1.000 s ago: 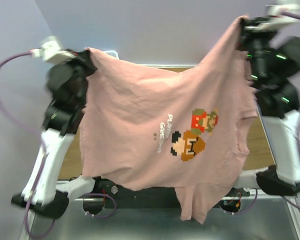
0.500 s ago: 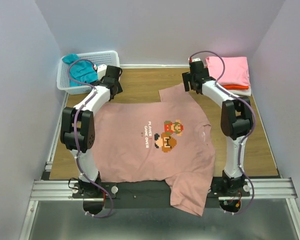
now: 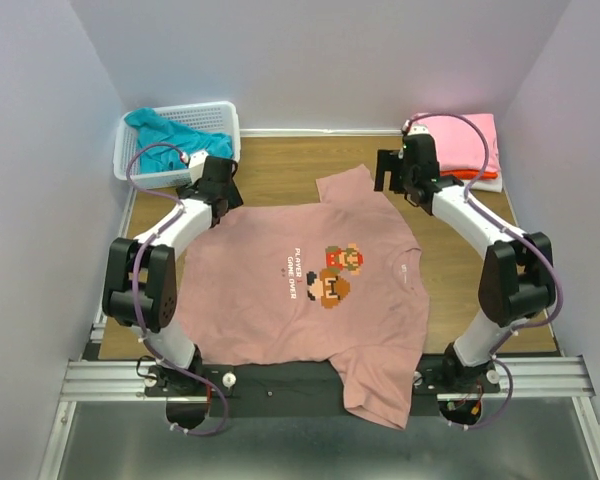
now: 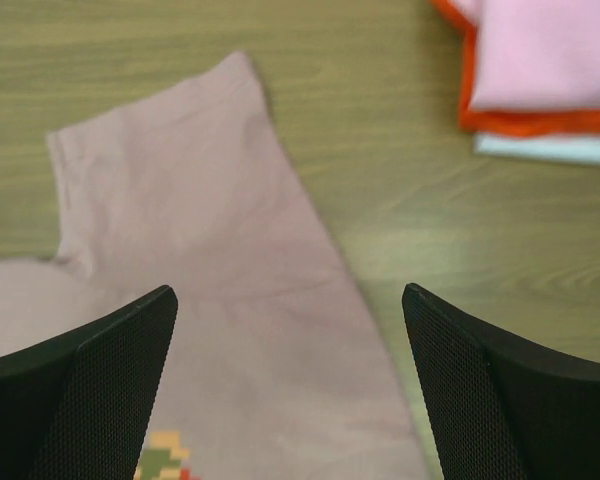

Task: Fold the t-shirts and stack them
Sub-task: Flatten the tshirt out

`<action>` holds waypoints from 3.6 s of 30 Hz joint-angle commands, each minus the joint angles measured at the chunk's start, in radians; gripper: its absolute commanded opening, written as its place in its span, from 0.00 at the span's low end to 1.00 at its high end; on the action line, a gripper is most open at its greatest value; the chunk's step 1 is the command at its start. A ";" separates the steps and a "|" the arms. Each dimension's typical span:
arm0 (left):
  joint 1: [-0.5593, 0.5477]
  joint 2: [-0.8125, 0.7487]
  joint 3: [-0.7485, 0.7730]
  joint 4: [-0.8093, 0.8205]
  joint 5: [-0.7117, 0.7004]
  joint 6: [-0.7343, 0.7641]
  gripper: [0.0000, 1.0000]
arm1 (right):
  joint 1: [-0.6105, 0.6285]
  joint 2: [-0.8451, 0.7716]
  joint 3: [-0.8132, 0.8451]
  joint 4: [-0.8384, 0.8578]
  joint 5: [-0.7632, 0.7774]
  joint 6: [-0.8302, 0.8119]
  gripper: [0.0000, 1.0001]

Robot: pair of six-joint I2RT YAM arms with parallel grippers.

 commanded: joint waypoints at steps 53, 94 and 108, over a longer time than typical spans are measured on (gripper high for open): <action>-0.048 0.205 0.124 0.129 0.234 0.071 0.94 | -0.147 0.133 -0.054 -0.029 -0.170 0.090 1.00; -0.094 0.618 0.627 -0.095 0.115 0.133 0.94 | -0.150 0.513 0.269 -0.046 -0.087 -0.031 1.00; -0.094 0.648 0.680 -0.137 0.105 0.104 0.95 | -0.188 0.496 0.261 -0.058 -0.033 -0.077 1.00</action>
